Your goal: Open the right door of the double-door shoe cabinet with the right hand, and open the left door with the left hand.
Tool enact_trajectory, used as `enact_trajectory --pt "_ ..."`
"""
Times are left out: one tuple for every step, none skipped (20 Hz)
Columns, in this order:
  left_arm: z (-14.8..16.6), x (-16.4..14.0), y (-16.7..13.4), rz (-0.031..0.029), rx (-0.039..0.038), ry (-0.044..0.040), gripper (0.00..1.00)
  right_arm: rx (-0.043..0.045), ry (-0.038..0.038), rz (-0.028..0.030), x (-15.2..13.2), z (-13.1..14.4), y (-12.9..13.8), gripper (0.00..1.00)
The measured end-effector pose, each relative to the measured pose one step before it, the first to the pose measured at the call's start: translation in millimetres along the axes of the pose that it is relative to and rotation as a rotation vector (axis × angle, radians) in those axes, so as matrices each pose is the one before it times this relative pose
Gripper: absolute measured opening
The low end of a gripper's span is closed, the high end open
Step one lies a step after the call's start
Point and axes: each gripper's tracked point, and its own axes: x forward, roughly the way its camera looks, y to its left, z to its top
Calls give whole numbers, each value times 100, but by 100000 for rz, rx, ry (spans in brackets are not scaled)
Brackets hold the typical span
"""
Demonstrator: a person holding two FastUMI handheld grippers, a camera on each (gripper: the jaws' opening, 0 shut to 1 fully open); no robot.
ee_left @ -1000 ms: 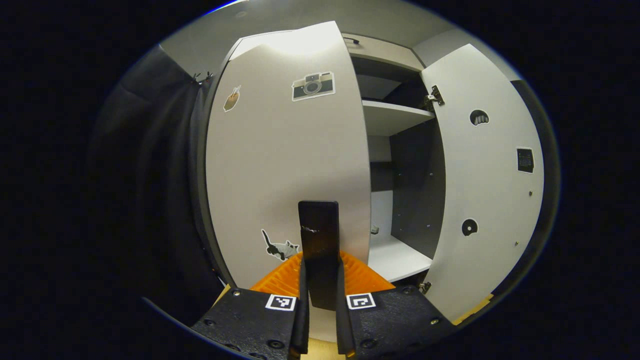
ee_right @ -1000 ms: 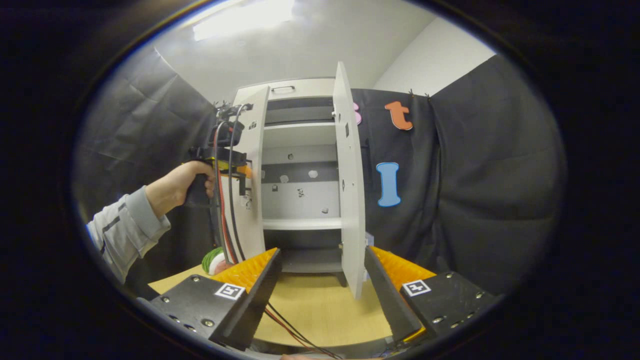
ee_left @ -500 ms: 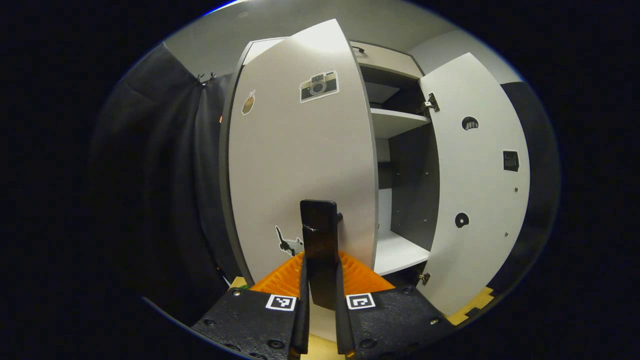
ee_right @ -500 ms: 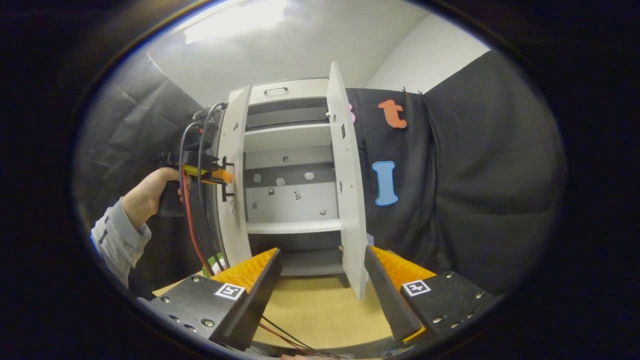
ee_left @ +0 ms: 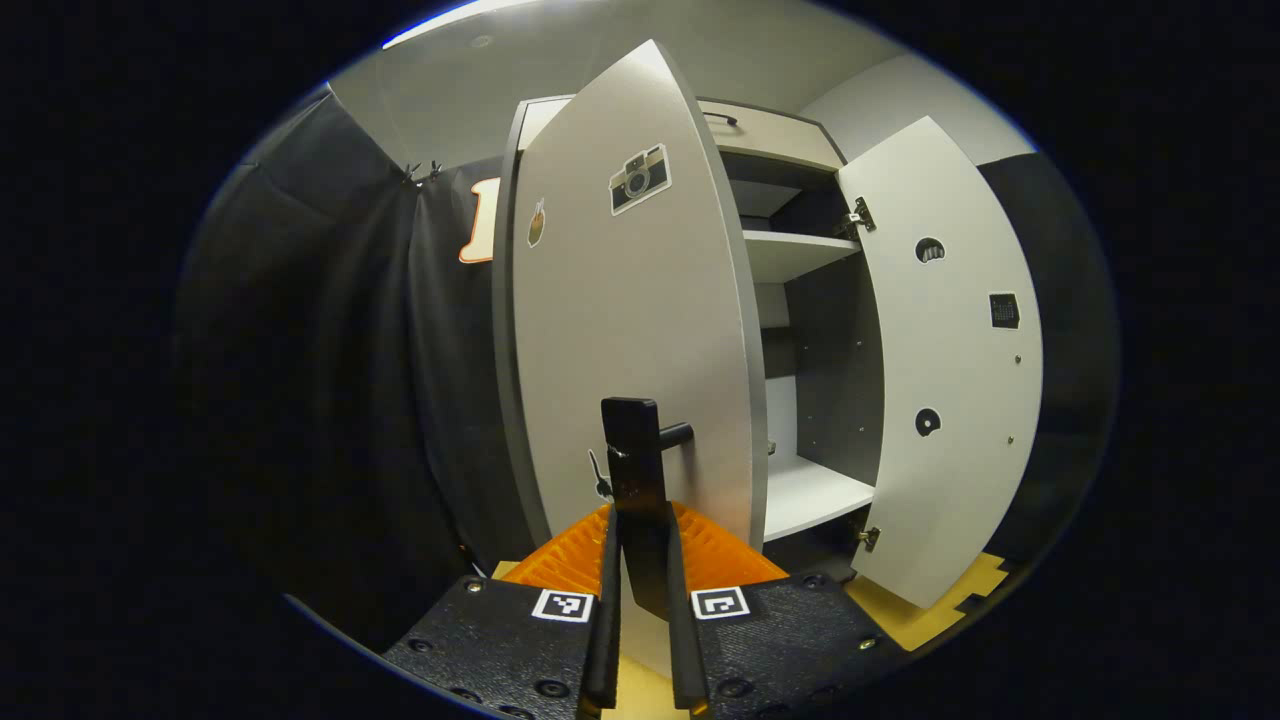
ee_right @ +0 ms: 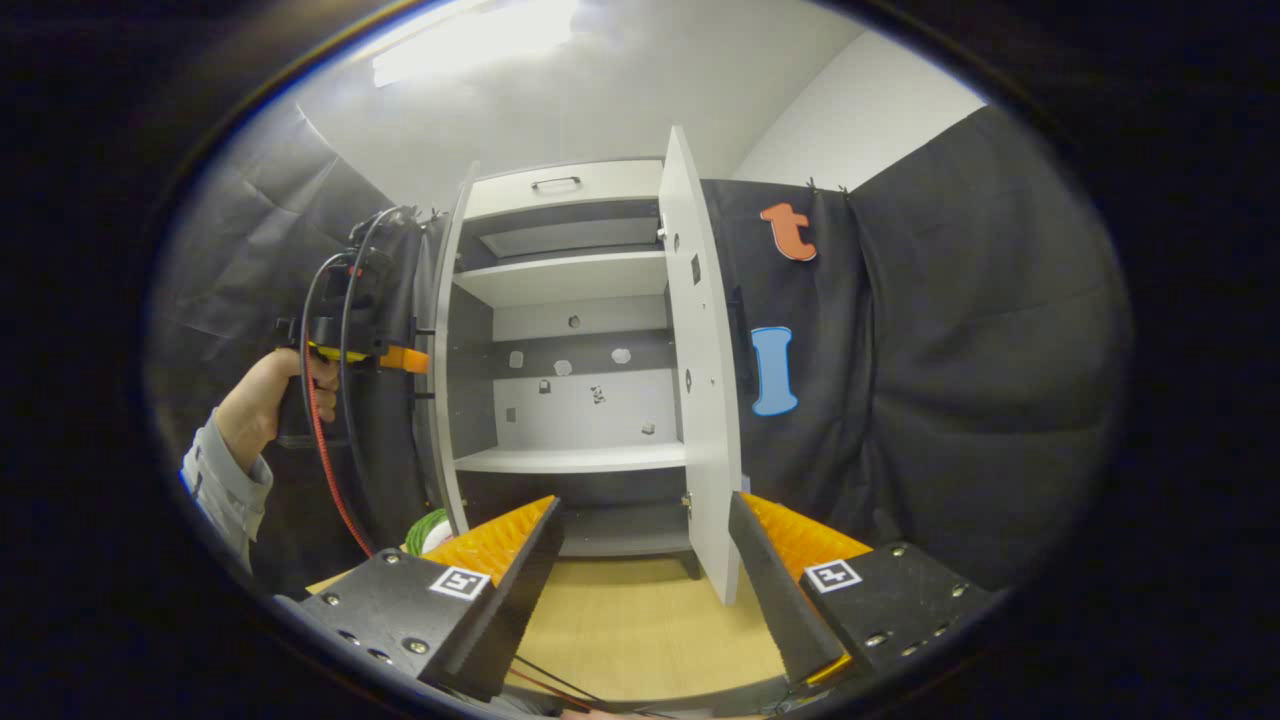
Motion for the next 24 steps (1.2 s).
enact_trajectory --pt "28 -291 588 281 77 -106 21 -178 -177 400 -12 42 272 99" --pt "27 -444 737 322 -956 172 21 -213 -185 474 72 56 254 98" --pt "20 -226 467 -308 -776 181 18 -330 34 579 103 50 349 98" --pt "-182 11 4 -637 -228 382 18 -94 182 261 105 -21 237 99" --pt "6 18 -75 -844 -10 87 18 -150 138 257 68 -83 301 99" --pt "-77 -39 65 -577 -14 61 18 -191 98 136 125 61 177 99" --pt "13 -106 225 78 -15 -175 18 -223 -9 136 77 94 123 99" --pt "-89 -267 591 694 146 -228 18 -286 -215 357 70 112 238 98" --pt "-124 -217 766 1392 646 -51 16 -258 -230 338 -39 37 169 99" --pt "15 -294 631 1405 382 -375 16 -135 -243 280 24 37 89 98" --pt "-76 -171 721 1380 135 -183 14 -145 -228 402 31 59 174 98" --pt "-54 -108 514 685 438 -332 15 -22 -121 494 118 60 203 98" --pt "-15 -115 486 522 192 -45 12 69 -160 699 86 60 397 98" --pt "-90 -57 597 721 -203 79 11 336 -474 574 86 128 364 98" --pt "-19 -113 651 979 -59 27 9 166 -340 439 -144 25 331 98" --pt "-179 -117 972 1598 -585 561 8 112 13 -29 53 1 41 99" --pt "-107 55 896 1612 -947 387 6 146 -34 -202 -18 -131 -85 99" --pt "-19 65 845 1691 -1035 119 4 222 47 -153 51 -4 15 99" --pt "-138 128 850 1455 -628 139 1 311 239 -71 83 -151 -35 99" --pt "-153 26 663 641 -560 -149 1 309 307 20 168 -106 22 99" --pt "-12 100 232 -1621 -2164 -672 0 324 203 -83 55 -38 26 99" --pt "7 -137 8 -1371 -1395 78 0 14 166 72 68 -33 -22 99" --pt "-139 -92 18 -1373 -312 -377 0 82 -9 -203 64 64 -86 99" --pt "-107 -124 29 -902 509 -385 0 313 -23 -838 15 82 -221 99"
